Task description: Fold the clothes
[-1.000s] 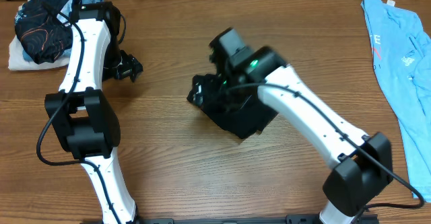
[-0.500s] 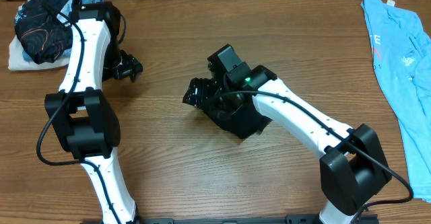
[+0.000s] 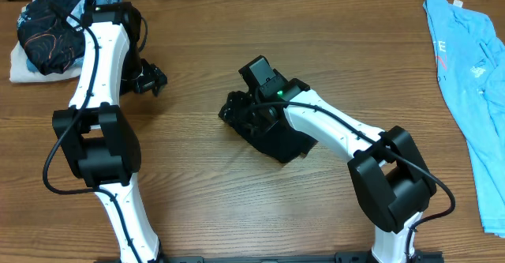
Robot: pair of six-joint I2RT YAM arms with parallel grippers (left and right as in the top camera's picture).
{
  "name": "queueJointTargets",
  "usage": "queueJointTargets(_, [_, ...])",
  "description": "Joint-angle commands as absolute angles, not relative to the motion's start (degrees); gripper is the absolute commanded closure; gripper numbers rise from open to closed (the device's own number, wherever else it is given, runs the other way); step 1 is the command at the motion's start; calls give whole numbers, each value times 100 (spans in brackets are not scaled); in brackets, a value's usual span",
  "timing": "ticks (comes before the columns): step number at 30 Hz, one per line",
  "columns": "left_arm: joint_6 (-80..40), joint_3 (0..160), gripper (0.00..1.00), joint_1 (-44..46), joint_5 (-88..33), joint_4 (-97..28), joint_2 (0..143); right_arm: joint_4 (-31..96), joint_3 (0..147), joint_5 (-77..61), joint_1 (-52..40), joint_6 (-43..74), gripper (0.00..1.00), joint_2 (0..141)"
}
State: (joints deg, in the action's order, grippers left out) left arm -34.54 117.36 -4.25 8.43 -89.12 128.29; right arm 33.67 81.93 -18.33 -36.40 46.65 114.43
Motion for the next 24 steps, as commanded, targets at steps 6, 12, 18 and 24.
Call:
queueJointTargets(6, [-3426, 11703, 0, -458, 919, -8925, 12814, 3487, 8499, -1439, -3334, 4602, 87, 11454])
queueJointTargets(12, [-3426, 11703, 0, -458, 921, -8901, 12814, 4086, 9236, -1358, -2952, 4029, 96, 11445])
queueJointTargets(18, [-3424, 11703, 0, -460, 923, -8888, 12814, 4427, 9736, -663, -2766, 3848, 96, 11445])
queueJointTargets(24, [-3426, 11703, 0, -458, 923, -8884, 12814, 4390, 9736, 25, -2482, 3454, 96, 11480])
